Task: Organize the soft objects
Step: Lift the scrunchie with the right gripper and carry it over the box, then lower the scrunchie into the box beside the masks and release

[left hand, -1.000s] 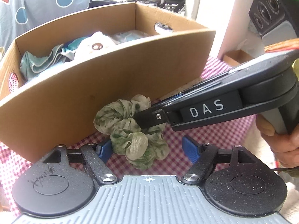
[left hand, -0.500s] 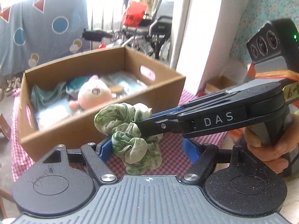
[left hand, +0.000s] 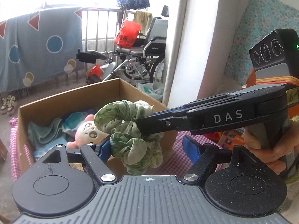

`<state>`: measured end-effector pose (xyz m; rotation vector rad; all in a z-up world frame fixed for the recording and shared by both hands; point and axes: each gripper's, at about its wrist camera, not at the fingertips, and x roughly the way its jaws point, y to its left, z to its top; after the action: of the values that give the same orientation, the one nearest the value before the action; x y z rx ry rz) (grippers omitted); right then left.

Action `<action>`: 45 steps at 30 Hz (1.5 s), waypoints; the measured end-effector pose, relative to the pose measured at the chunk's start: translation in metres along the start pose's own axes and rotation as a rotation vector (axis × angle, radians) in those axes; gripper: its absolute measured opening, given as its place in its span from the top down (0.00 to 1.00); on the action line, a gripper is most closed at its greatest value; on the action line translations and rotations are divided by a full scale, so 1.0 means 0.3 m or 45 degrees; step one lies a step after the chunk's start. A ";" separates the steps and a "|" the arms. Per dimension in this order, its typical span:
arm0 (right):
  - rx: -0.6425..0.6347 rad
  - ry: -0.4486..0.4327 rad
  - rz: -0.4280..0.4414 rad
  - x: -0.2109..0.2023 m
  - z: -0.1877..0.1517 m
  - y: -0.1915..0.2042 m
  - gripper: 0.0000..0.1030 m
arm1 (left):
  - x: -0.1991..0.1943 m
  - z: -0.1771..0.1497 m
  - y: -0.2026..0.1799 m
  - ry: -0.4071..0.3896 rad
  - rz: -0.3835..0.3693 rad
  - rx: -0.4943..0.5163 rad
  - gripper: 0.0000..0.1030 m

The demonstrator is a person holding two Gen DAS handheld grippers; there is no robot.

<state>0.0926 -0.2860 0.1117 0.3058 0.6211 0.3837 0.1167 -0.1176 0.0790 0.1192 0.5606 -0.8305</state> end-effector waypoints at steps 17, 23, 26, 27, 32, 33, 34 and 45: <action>-0.067 0.263 -0.196 0.264 0.219 -0.389 0.80 | 0.403 0.117 0.086 0.139 -0.047 -0.161 0.05; -0.163 0.441 -0.298 0.400 0.197 -0.444 0.80 | 0.371 0.085 0.129 0.167 -0.035 -0.197 0.04; -0.245 0.512 -0.358 0.450 0.182 -0.437 0.80 | 0.311 0.060 0.146 0.145 -0.025 -0.206 0.03; -0.270 0.532 -0.375 0.464 0.179 -0.435 0.80 | 0.294 0.058 0.151 0.135 -0.022 -0.209 0.02; -0.415 0.663 -0.494 0.543 0.153 -0.425 0.80 | 0.200 0.034 0.172 0.073 -0.034 -0.229 0.01; -0.452 0.690 -0.525 0.559 0.145 -0.422 0.80 | 0.184 0.029 0.172 0.061 -0.030 -0.230 0.01; -0.485 0.706 -0.546 0.571 0.139 -0.415 0.80 | 0.172 0.025 0.175 0.050 -0.025 -0.230 0.01; -0.637 0.698 -0.695 0.606 0.147 -0.354 0.45 | 0.076 -0.004 0.226 -0.027 0.020 -0.286 0.01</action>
<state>0.2825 -0.3084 0.0132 -0.4635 1.0796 0.0779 0.1778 -0.0865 0.0585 -0.0902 0.6281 -0.7476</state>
